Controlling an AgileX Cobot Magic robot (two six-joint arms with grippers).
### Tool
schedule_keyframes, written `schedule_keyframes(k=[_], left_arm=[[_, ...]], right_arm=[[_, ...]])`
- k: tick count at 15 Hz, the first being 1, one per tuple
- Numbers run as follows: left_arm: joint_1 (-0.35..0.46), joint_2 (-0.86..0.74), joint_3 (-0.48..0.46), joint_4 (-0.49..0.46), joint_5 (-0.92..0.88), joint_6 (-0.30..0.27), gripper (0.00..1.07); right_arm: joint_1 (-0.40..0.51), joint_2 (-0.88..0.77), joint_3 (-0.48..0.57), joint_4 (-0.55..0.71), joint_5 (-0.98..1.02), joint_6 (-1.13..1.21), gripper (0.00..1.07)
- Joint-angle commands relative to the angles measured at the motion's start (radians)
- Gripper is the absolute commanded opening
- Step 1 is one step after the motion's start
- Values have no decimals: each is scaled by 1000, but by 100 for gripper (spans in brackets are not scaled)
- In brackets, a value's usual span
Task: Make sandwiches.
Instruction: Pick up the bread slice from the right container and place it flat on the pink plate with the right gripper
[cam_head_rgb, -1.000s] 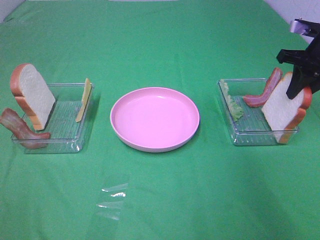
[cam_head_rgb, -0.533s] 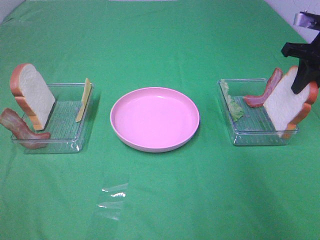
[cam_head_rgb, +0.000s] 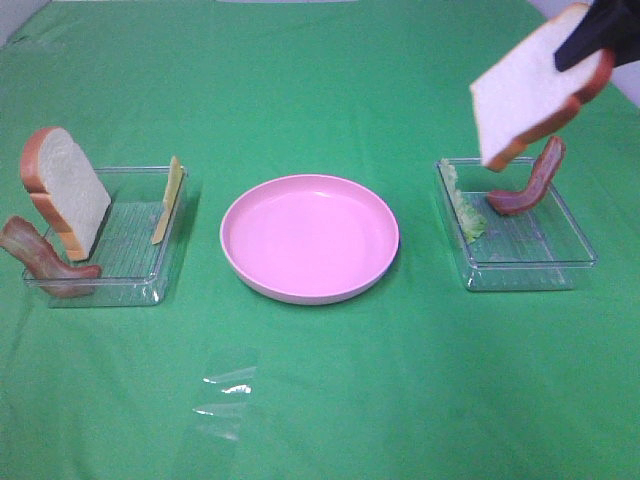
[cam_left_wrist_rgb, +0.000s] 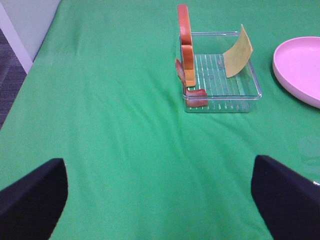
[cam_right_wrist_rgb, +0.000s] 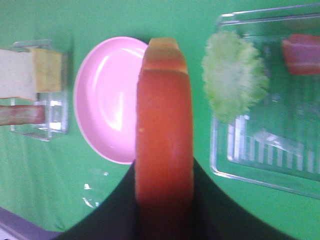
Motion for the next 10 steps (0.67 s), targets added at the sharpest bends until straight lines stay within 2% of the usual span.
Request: schedule_keyframes(k=[1,3,4,10], left_arm=[[0,-11,-1,-5,-11,-3,91],[0,-11,-1,-5,-11,-3,91],[0,-11,-1,-5,-11,-3,91],[0,-11,-1,-5,-11,-3,91]], right_arm=[[82,26,-1,94,-75,-27,0],[198,86,-1,157,-157,-26,0],[274,172,-1,202,-207,-26,0],[375,377,-1,276,-313,-34,0]])
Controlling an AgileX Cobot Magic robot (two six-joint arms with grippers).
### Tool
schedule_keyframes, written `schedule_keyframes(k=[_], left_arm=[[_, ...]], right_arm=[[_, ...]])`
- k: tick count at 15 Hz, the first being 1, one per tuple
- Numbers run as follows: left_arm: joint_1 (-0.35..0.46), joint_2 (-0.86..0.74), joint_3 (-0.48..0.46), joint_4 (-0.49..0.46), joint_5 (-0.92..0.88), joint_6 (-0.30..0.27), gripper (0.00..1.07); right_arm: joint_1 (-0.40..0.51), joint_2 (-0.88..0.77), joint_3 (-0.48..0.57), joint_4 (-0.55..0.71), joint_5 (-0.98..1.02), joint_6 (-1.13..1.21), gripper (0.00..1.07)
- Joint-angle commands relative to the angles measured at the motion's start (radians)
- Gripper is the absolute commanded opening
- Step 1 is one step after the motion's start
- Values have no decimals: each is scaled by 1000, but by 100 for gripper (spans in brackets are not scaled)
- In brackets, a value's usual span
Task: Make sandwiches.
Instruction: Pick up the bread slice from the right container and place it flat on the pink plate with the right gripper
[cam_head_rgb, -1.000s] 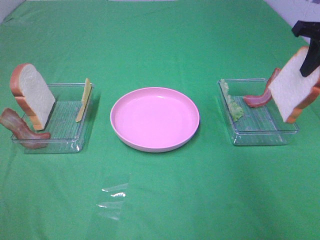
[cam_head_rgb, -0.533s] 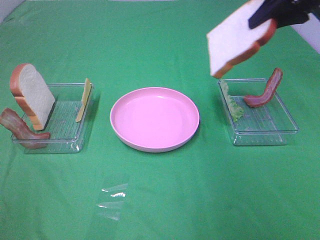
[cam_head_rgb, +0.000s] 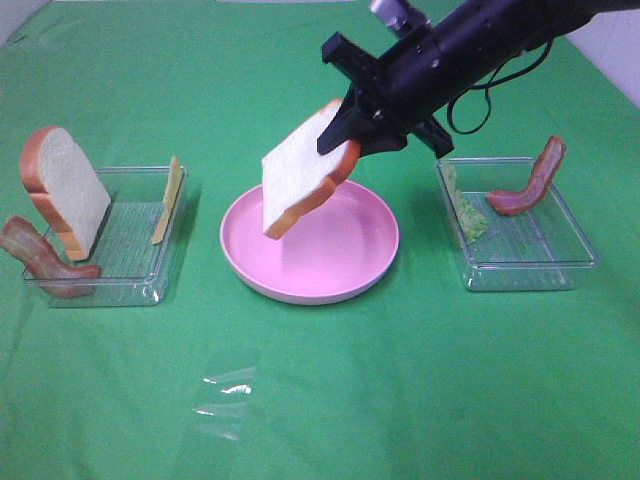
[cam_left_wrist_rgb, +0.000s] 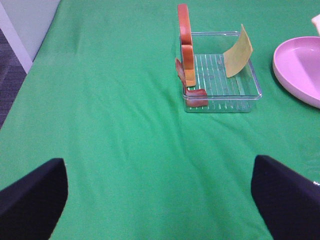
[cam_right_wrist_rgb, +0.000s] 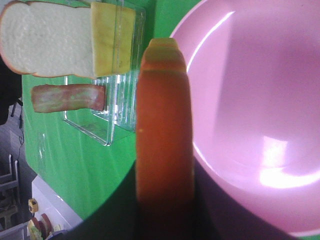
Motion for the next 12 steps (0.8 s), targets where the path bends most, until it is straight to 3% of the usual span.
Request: schedule_keyframes(k=[1,5,12], left_arm=[[0,-11,-1,-5,-11,-3,91],[0,-11,-1,-5,-11,-3,91],[0,-11,-1,-5,-11,-3,91]], right_arm=[[6,57,-1,32,-60,-17,0],[17,123,-1,99,-99,-26,0],[29,140,-1,65,-97,-36,2]])
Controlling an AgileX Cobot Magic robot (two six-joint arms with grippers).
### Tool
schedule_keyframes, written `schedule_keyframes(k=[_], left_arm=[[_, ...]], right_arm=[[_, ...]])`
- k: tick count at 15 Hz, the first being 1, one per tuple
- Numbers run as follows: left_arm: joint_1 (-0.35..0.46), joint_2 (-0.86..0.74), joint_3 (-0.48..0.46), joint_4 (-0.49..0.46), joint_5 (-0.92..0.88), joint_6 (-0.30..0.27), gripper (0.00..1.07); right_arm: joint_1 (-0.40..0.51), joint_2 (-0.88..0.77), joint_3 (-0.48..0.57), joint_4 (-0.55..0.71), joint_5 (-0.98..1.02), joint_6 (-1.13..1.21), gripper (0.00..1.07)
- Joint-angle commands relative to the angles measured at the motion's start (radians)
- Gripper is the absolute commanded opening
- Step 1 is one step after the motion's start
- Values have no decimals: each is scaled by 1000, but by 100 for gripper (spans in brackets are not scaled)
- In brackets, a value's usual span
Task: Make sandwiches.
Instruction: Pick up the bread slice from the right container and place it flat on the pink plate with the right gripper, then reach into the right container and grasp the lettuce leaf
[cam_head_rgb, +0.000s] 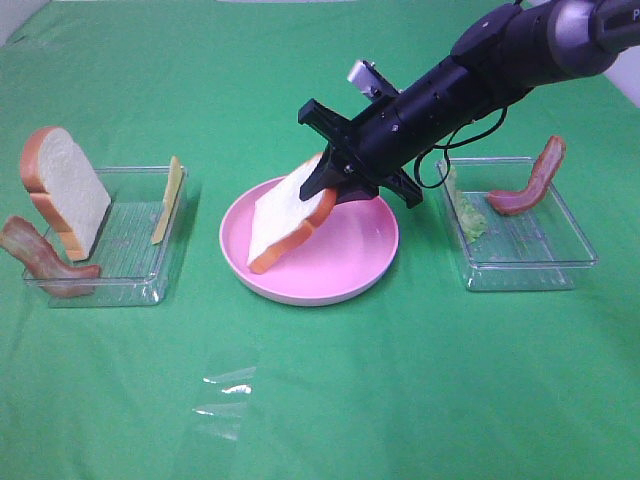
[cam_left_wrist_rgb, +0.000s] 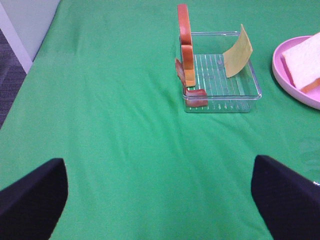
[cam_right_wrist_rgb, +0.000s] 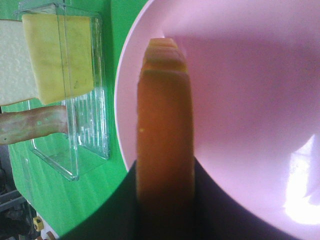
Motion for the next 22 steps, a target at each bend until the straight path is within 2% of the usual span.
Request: schedule_keyframes(k=[1,2,4,5,10,12,13,14,17,22], left_arm=[[0,-11,-1,-5,-11,-3,91],[0,-11,-1,-5,-11,-3,91],[0,-11,-1,-5,-11,-3,91],[0,-11,-1,-5,-11,-3,91],[0,-11,-1,-5,-11,-3,91],[0,-11,-1,-5,-11,-3,91],[0,-11,-1,-5,-11,-3,91],[0,-11,-1,-5,-11,-3,91],[0,-11,-1,-5,-11,-3,91],[0,-11,-1,-5,-11,-3,91]], right_arm=[[2,-2,-1,-14,3,-14,14],[2,-2,-1,-16,3,-13,33],[1,-16,-4,-23,72,-19,84],[1,-28,-4,-49,106,-36,88],[1,-138,-4,-279,135,8,88],[1,-189,-4,-410,158,91,88],[0,-245,-4,-551,161,202,88],[-1,-258,-7,-589,160,213,88],[-6,-250,-130,-807,250,307,88],[-101,-138,-300,-815,363,275,88]])
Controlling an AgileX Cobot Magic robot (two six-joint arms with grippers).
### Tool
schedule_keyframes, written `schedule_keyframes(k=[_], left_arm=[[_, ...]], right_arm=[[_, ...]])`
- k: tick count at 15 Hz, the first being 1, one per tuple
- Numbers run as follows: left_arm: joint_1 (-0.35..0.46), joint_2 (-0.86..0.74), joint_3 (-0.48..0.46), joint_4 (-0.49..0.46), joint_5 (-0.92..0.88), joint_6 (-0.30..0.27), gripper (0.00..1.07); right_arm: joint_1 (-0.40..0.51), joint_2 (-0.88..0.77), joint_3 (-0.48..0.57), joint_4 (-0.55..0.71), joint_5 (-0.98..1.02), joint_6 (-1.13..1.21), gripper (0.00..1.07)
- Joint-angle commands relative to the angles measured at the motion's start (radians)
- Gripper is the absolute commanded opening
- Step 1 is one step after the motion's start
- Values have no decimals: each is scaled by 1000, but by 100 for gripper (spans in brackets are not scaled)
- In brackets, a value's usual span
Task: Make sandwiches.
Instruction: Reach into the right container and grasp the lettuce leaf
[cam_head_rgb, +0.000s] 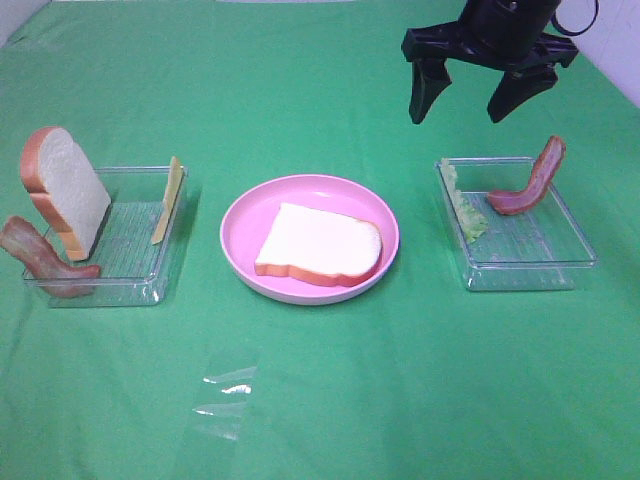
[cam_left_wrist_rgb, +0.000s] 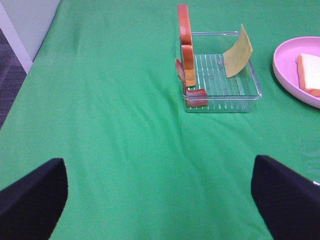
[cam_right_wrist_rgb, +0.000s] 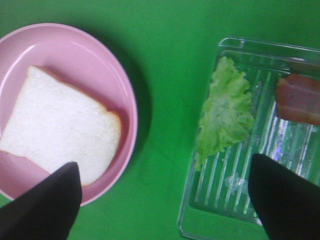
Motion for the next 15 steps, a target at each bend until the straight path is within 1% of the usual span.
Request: schedule_keyframes(k=[1,5,9,12,15], left_arm=[[0,-11,-1,-5,-11,-3,91],[0,-11,-1,-5,-11,-3,91],[0,-11,-1,-5,-11,-3,91],[0,-11,-1,-5,-11,-3,91],[0,-11,-1,-4,-11,-2,91]], right_arm=[[-40,69,-62,2,58,-28,88],[-47,157,-85,24,69,-51,88],[-47,230,-86,24,12,-56,87],[-70,268,-86,34,-2,-56,85],[-82,268,-86,61,2,-72,77]])
